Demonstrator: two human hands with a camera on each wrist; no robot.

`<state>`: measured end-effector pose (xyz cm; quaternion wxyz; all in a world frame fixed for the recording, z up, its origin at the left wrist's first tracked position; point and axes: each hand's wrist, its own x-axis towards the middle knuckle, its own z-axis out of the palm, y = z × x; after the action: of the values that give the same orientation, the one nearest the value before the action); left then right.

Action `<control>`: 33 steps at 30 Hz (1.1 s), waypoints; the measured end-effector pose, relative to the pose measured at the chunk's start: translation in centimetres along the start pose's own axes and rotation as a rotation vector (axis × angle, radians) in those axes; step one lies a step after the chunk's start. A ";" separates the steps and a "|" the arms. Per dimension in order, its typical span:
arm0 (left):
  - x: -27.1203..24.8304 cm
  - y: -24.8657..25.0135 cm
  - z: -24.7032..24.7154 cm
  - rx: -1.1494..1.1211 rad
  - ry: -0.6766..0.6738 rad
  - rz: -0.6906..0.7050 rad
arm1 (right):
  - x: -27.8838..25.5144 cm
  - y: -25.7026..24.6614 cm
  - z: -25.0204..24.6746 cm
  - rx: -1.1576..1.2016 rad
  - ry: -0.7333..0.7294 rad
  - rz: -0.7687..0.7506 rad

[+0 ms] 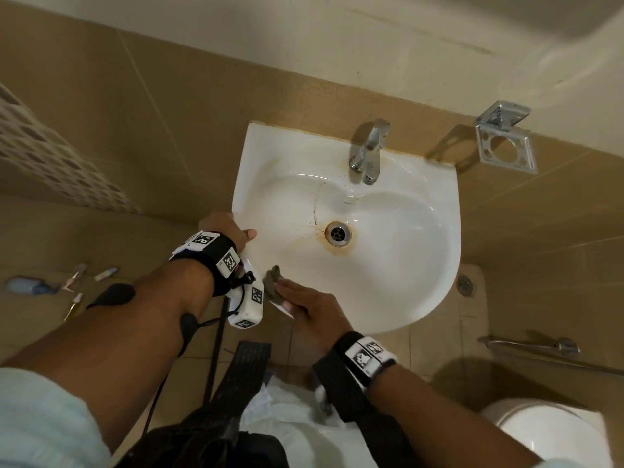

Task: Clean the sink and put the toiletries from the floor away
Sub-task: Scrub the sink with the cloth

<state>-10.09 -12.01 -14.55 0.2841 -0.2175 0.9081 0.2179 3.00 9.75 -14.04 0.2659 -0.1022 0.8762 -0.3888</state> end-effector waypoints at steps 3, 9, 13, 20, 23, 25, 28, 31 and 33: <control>0.2 -0.3 0.1 -0.036 -0.002 0.016 | -4.2 4.9 -3.7 -0.096 -0.133 -0.208; 0.0 -0.5 0.0 -0.127 -0.008 0.030 | -7.3 9.8 -15.1 -0.527 -0.302 -0.213; -0.1 -0.7 0.0 -0.189 -0.016 0.022 | -5.2 8.8 -19.4 -0.247 -0.047 0.140; -0.3 -0.4 0.3 -0.170 0.015 0.024 | 6.6 6.3 -14.8 0.503 0.690 0.612; 0.0 -0.5 0.3 -0.169 0.019 0.025 | 11.8 5.7 -11.9 0.487 0.702 0.697; 0.2 -0.9 0.7 -0.211 0.008 0.037 | 14.9 4.7 -9.4 0.548 0.554 0.753; 0.5 -1.2 1.2 -0.251 0.013 0.047 | 18.9 3.1 -5.7 0.373 0.365 0.796; 0.5 -1.0 1.1 -0.229 0.024 0.059 | 20.2 1.7 -3.5 -0.052 0.303 0.863; 0.5 -1.0 1.0 -0.202 0.004 0.058 | 19.6 1.4 -3.0 -0.089 0.298 0.773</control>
<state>-9.56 -12.50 -15.88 0.2523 -0.2189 0.8880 0.3161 -15.00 4.98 -20.97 0.2580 0.2802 0.8949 -0.2325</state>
